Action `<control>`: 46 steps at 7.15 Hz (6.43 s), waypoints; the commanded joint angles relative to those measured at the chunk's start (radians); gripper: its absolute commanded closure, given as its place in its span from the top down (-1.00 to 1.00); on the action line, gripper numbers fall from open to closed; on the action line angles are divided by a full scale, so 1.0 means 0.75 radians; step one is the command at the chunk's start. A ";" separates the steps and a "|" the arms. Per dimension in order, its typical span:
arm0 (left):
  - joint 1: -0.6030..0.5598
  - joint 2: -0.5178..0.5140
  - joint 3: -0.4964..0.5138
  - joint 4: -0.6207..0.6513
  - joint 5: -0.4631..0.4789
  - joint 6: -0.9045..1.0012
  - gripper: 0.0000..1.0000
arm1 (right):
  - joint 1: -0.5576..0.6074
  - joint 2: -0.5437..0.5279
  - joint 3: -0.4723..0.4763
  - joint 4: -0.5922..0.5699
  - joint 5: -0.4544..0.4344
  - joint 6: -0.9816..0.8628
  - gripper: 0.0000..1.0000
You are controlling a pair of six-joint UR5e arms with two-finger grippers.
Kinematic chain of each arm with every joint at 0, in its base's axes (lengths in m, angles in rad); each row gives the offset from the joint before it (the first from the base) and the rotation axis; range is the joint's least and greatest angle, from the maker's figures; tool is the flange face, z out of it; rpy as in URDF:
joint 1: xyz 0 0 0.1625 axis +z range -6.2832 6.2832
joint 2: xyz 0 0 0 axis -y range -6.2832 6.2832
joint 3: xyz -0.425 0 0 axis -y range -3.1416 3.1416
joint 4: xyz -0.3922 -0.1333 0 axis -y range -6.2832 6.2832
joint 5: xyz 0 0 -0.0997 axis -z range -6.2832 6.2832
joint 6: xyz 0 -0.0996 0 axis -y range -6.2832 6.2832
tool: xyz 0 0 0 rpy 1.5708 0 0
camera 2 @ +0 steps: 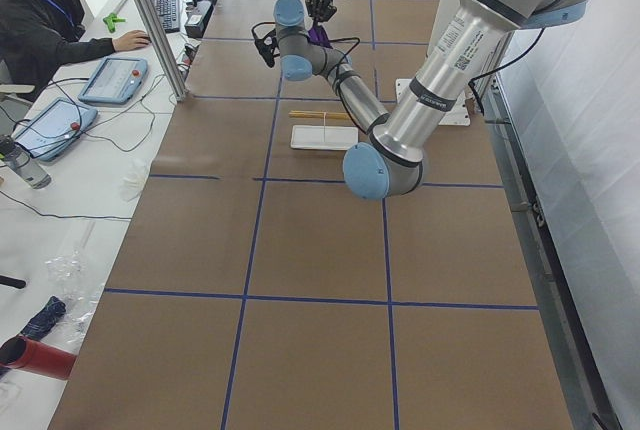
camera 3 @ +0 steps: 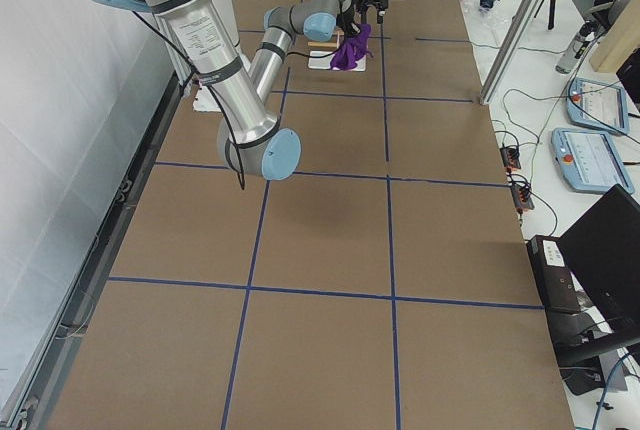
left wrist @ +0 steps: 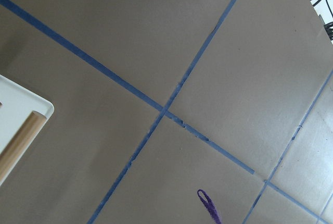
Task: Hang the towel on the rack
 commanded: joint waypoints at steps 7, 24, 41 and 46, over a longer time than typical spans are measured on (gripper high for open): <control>0.050 0.001 -0.023 -0.055 0.010 -0.126 -1.00 | -0.002 -0.008 -0.007 -0.002 0.005 -0.013 -1.00; -0.077 0.625 -0.181 -0.053 0.039 0.563 0.31 | 0.644 -0.409 -0.164 -0.689 0.328 -0.773 1.00; -0.929 0.950 -0.044 0.751 -0.016 2.645 1.00 | 1.252 -1.047 -0.381 -0.288 0.529 -0.957 1.00; -0.966 0.955 -0.070 0.831 -0.104 2.651 1.00 | 1.252 -1.033 -0.371 -0.282 0.529 -0.898 1.00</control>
